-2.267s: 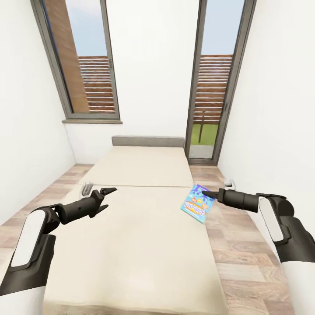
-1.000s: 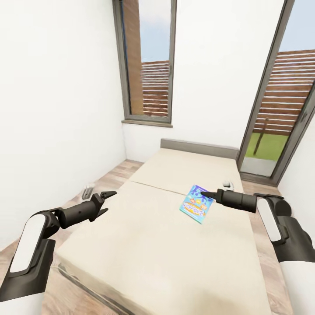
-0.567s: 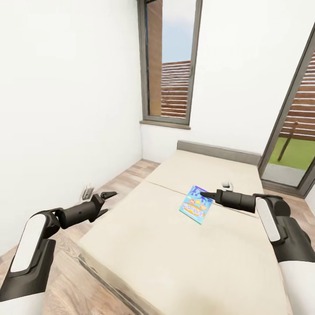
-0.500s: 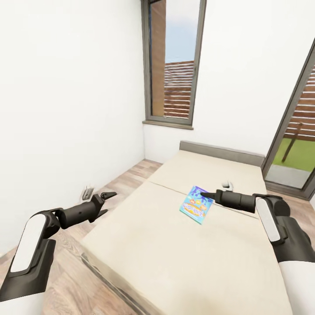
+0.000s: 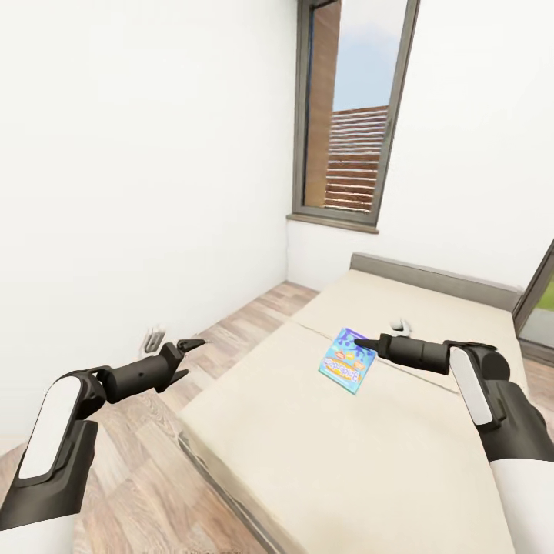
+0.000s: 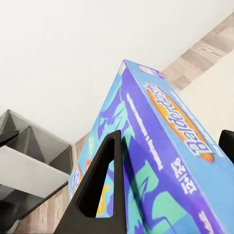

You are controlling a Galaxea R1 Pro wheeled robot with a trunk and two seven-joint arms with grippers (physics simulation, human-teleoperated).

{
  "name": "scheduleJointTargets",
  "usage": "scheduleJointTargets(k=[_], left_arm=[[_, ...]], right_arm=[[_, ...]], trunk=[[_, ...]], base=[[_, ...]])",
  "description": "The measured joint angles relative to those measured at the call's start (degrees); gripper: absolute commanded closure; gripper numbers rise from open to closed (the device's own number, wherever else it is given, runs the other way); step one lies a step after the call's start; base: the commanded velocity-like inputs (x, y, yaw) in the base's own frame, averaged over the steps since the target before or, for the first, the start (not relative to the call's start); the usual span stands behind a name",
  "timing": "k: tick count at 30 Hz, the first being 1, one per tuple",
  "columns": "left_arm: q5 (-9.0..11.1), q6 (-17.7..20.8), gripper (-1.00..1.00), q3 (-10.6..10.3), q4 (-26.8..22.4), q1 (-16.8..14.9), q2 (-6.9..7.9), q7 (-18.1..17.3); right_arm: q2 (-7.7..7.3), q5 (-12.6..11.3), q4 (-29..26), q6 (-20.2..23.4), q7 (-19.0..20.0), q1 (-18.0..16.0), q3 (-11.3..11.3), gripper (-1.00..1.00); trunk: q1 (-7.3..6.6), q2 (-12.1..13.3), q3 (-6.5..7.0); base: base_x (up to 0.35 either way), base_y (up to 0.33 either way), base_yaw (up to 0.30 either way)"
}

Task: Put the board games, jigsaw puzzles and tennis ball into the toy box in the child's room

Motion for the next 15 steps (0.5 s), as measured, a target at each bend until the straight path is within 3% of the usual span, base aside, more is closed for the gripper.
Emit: scheduleJointTargets(k=[15], left_arm=[[0.1,0.0,-1.0,0.0,0.2,-0.1,-0.03,0.0]], right_arm=[[-0.07,-0.2,0.1,0.0,-0.1,0.0,0.1,1.0]], trunk=[[-3.3,6.0,2.7]], base=[[0.0,0.0,0.299]])
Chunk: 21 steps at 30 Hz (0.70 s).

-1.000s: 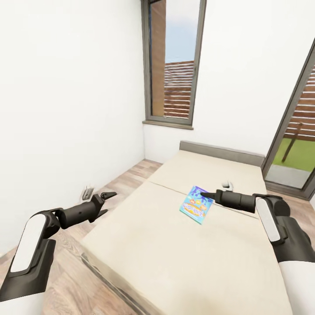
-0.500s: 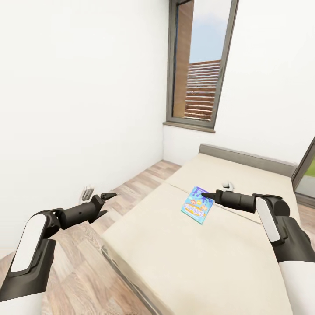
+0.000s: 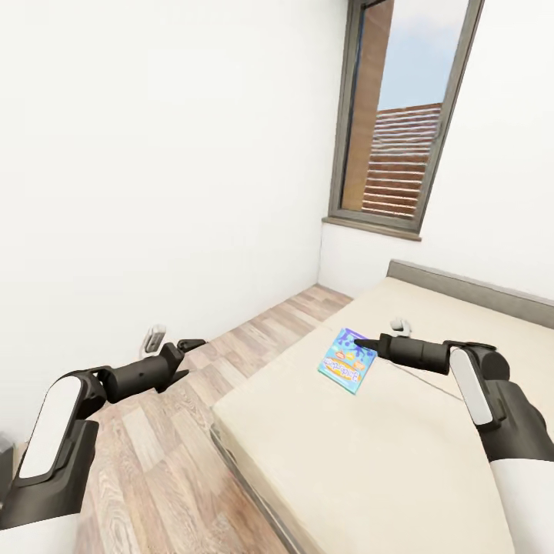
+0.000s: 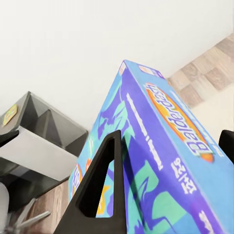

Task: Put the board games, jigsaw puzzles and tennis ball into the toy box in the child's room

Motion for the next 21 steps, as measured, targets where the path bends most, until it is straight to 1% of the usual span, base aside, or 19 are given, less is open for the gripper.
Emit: scheduleJointTargets(k=[21], left_arm=[[-0.2,-0.2,-1.0,0.1,1.0,-0.1,0.08,0.0]], right_arm=[[-0.11,-0.1,0.0,0.0,0.1,0.0,0.1,1.0]], trunk=[[-4.61,8.4,3.5]], base=[[0.0,0.0,0.297]])
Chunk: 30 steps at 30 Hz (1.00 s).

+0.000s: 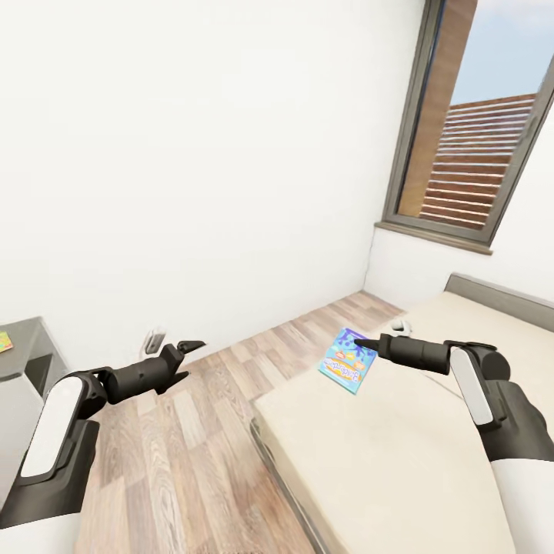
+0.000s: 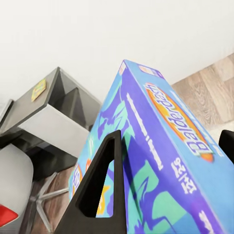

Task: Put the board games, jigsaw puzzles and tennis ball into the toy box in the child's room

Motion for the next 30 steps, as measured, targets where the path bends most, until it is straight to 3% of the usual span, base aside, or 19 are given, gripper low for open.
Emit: scheduleJointTargets(k=[30], left_arm=[[0.0,0.0,-1.0,0.0,0.1,0.0,0.01,-0.1]], right_arm=[[0.13,0.1,0.0,0.0,0.0,0.0,0.1,1.0]], trunk=[[-6.59,12.0,4.52]], base=[[0.0,0.0,0.287]])
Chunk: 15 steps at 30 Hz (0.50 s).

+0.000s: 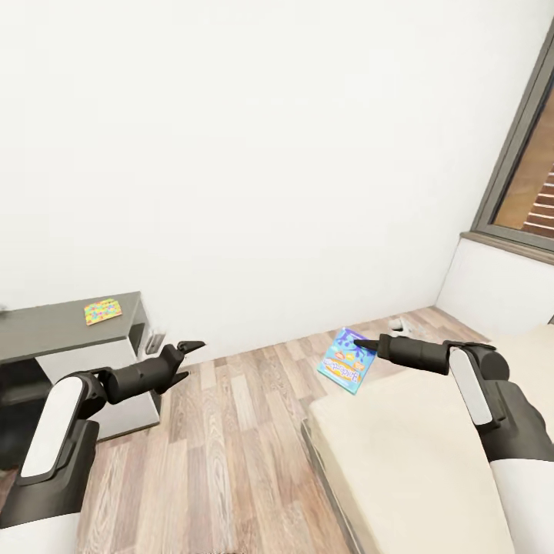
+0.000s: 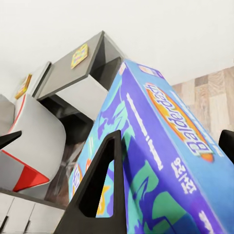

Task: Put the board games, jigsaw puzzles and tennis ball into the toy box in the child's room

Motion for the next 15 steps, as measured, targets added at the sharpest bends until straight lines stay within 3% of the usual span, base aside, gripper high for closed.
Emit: scheduleJointTargets(k=[11,15], left_arm=[[0.2,0.0,-1.0,0.0,0.0,0.0,0.02,0.0],[0.2,0.0,-1.0,0.1,0.0,0.0,0.07,0.0]], right_arm=[[0.0,0.0,0.0,0.0,0.0,0.0,0.0,1.0],[-0.01,-0.2,0.0,0.1,0.0,0.0,-0.1,1.0]], trunk=[[-2.42,4.4,1.97],[-3.3,6.0,2.67]], base=[[0.0,0.0,0.287],[0.0,0.0,0.189]])
